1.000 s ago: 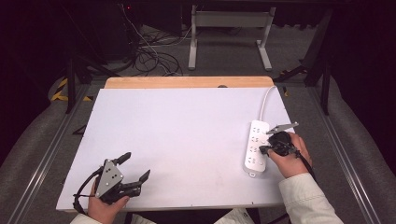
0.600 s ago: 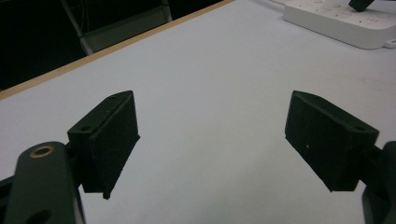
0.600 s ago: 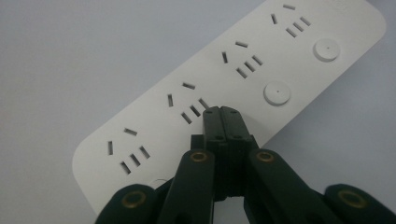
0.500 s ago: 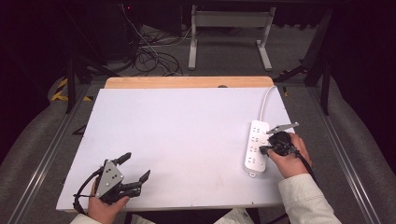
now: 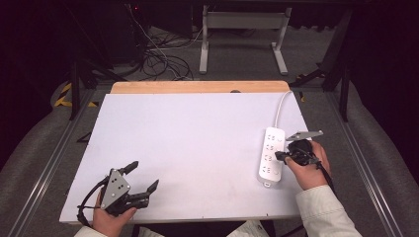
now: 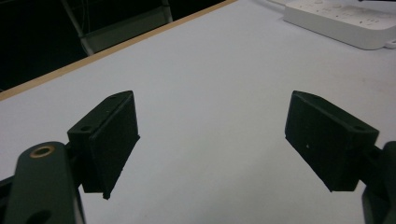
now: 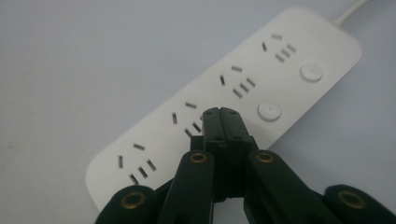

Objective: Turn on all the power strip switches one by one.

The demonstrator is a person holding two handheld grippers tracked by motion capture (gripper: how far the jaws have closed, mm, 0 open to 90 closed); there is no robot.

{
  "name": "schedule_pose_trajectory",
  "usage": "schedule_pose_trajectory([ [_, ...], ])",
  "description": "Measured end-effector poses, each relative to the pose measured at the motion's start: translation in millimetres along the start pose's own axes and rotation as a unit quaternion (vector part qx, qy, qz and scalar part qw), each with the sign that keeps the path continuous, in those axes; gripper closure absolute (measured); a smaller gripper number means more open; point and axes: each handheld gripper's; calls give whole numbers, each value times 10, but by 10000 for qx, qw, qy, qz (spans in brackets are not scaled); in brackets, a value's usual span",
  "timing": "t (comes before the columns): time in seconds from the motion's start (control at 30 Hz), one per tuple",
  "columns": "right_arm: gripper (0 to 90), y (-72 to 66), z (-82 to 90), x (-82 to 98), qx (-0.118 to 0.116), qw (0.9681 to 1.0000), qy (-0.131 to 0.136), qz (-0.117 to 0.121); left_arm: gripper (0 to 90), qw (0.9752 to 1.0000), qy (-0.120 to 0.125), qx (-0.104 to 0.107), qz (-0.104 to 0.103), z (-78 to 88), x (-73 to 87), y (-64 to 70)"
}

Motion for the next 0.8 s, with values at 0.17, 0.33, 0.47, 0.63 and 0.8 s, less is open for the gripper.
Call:
schedule_pose_trajectory([
  [0.17, 900, -63, 139, -78, -56, 9994, 276, 221, 179, 10000, -12, 4, -25, -9, -2, 5],
  [0.33, 900, -100, 201, -159, -59, 9989, 324, 323, 178, 10000, -5, -1, -22, 1, -1, 3],
  [0.47, 900, -104, 207, -182, -46, 9989, 319, 346, 179, 10000, -2, 4, -16, 0, 0, 1],
  [0.63, 900, -80, 203, -205, 9, 9990, 314, 320, 179, 10000, 3, 18, 19, -2, 0, 9],
  [0.8, 900, 6, 148, -226, 101, 9993, 246, 265, 179, 10000, -2, 20, 28, -3, 1, 11],
])
Point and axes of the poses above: each handheld gripper's, and its own axes: z roughly backward along the jaws, x roughly out of its underside, y roughly to its right, and after that the axes turned 1 degree about y, right-handed
